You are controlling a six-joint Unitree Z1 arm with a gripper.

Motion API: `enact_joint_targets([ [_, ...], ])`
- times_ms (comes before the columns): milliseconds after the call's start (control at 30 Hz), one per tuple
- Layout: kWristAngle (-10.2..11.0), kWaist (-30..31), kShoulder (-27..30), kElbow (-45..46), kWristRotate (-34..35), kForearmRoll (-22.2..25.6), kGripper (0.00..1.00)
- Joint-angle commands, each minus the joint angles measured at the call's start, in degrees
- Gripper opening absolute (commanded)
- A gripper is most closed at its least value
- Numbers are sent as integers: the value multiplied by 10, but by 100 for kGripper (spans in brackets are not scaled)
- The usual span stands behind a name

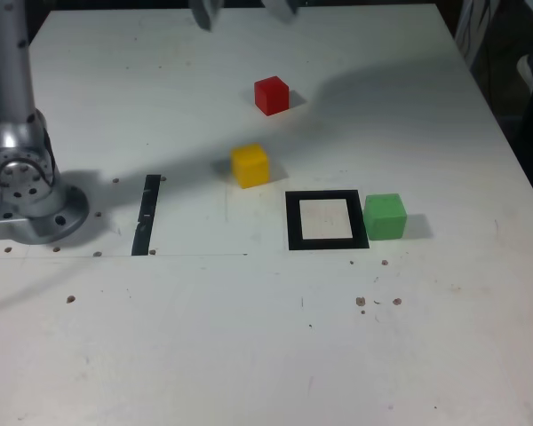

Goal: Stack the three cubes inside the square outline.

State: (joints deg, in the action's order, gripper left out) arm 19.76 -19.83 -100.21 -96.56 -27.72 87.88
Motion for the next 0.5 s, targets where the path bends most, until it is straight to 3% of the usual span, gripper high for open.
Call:
enact_joint_targets([
  [0, 2, -77, -16, 9, -18, -10, 99],
  [100, -1, -132, -36, 14, -31, -24, 99],
  [200, -17, -161, -61, 22, -13, -39, 99],
  [333, -50, -171, -88, 52, 50, -85, 99],
  [467, -66, -171, -103, 77, 128, -129, 97],
])
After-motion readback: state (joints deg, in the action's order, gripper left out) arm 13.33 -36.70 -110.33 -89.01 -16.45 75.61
